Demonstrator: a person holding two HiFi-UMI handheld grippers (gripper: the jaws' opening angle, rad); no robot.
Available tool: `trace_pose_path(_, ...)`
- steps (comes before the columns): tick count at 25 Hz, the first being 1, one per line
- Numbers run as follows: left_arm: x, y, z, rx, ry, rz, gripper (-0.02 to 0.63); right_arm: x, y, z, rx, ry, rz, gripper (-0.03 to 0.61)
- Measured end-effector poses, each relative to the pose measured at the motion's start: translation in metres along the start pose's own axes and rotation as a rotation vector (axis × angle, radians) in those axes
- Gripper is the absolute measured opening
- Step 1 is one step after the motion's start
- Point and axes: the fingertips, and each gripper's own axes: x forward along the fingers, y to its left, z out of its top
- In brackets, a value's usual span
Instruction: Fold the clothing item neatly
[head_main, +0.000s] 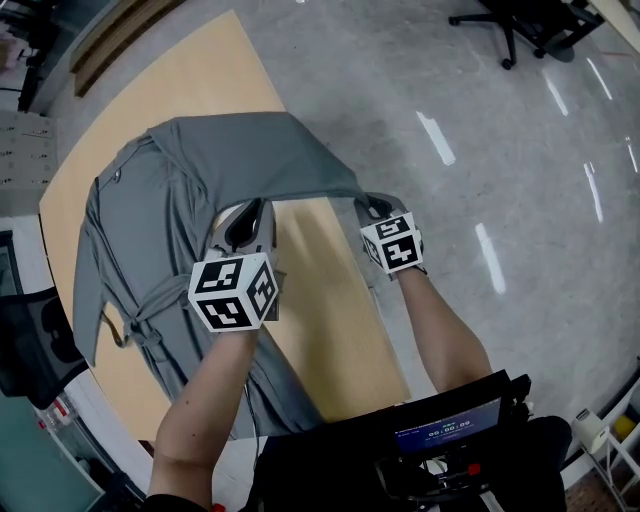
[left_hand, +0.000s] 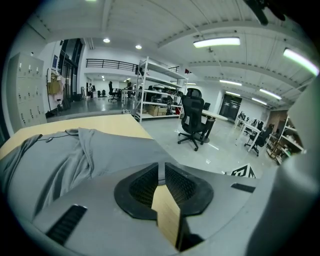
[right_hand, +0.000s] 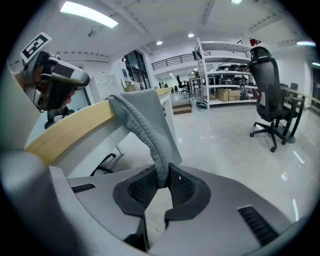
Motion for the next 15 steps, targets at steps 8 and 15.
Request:
trace_pose_path(8,-0.017,0.005,0.020,0.007,-0.046,0.001,0.020,-0.035,-0.043,0.052,-0.070,-0.058,-0.163,0.038)
trace_pose_path(15,-0.048,0.022,0.033,-0.018,-0.118,-0.004,0.020,-0.066,-0.044,0.106,-0.197,-0.067,-0.267,0.037)
